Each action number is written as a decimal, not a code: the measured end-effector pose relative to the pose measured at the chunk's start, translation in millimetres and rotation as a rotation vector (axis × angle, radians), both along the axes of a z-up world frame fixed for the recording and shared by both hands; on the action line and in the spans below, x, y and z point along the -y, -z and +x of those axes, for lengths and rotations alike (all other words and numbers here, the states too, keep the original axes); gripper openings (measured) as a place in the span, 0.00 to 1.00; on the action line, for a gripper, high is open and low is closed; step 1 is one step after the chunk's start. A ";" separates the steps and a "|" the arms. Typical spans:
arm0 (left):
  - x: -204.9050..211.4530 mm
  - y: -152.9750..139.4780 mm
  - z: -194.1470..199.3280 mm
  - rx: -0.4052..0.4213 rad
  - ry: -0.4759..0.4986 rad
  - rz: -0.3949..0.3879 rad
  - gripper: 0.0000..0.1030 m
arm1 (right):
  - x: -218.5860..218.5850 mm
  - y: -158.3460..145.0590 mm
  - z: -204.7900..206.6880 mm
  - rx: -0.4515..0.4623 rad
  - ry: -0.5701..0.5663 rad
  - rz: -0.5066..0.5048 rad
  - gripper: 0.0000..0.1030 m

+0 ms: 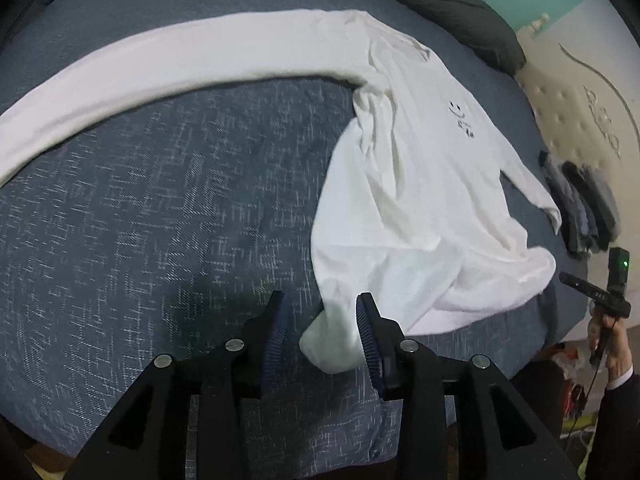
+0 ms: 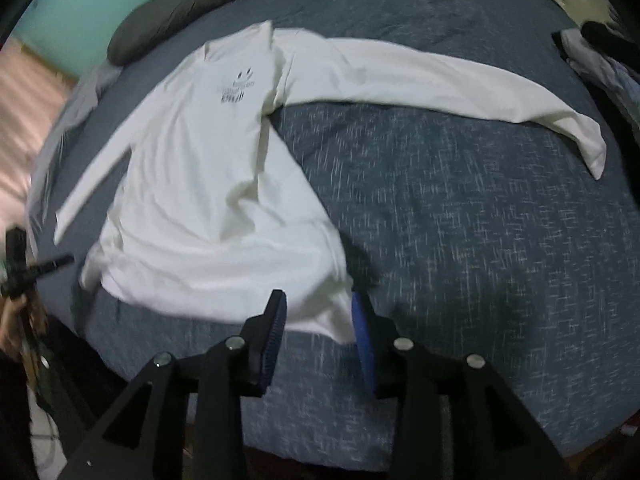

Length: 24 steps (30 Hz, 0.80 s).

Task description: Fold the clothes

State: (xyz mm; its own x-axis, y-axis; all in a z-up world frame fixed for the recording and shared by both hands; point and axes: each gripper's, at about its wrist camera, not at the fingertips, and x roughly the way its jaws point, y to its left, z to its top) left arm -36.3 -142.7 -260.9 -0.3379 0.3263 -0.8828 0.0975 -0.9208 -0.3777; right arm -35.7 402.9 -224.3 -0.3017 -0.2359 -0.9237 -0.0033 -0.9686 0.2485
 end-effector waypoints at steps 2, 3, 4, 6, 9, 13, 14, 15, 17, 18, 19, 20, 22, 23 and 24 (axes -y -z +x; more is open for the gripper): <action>-1.0 2.8 1.7 0.005 0.015 -0.004 0.38 | 1.4 7.6 3.1 0.017 -0.020 0.024 0.34; -2.1 4.6 2.5 0.008 0.026 -0.003 0.38 | 1.5 12.0 4.0 0.026 -0.024 0.033 0.34; -3.2 6.0 2.9 0.010 0.034 0.000 0.38 | 0.8 16.3 4.2 0.034 -0.023 0.035 0.34; -5.6 9.0 3.2 0.020 0.049 0.001 0.39 | -1.4 24.9 3.5 0.050 -0.015 0.027 0.34; -8.9 14.4 3.3 0.037 0.068 0.005 0.41 | -2.4 33.3 1.7 0.056 -0.014 0.026 0.34; -15.2 21.3 3.8 0.047 0.101 -0.002 0.41 | -0.1 40.3 -2.5 0.057 -0.015 0.033 0.34; -16.6 23.7 3.6 0.051 0.106 -0.004 0.41 | 0.3 41.9 -3.5 0.058 -0.015 0.034 0.34; -18.4 26.9 2.8 0.060 0.112 -0.007 0.41 | 1.1 43.7 -4.4 0.058 -0.015 0.040 0.34; -23.4 33.1 1.5 0.071 0.131 -0.015 0.40 | 1.8 46.4 -5.6 0.060 -0.021 0.037 0.34; -25.0 34.9 1.1 0.072 0.137 -0.017 0.40 | 2.1 47.5 -5.8 0.061 -0.024 0.034 0.33; -26.4 36.7 0.6 0.073 0.143 -0.020 0.40 | 2.3 48.6 -5.6 0.060 -0.027 0.032 0.33; -27.6 38.8 0.0 0.075 0.148 -0.027 0.35 | 2.4 49.5 -5.3 0.059 -0.030 0.030 0.33; -29.2 41.9 -0.5 0.081 0.155 -0.029 0.20 | 2.7 50.5 -4.6 0.055 -0.039 0.023 0.25; -29.5 42.4 -1.0 0.082 0.157 -0.023 0.14 | 2.7 50.8 -4.3 0.053 -0.043 0.020 0.19; -29.8 42.3 -1.2 0.082 0.158 -0.017 0.12 | 2.0 50.9 -3.9 0.052 -0.044 0.017 0.15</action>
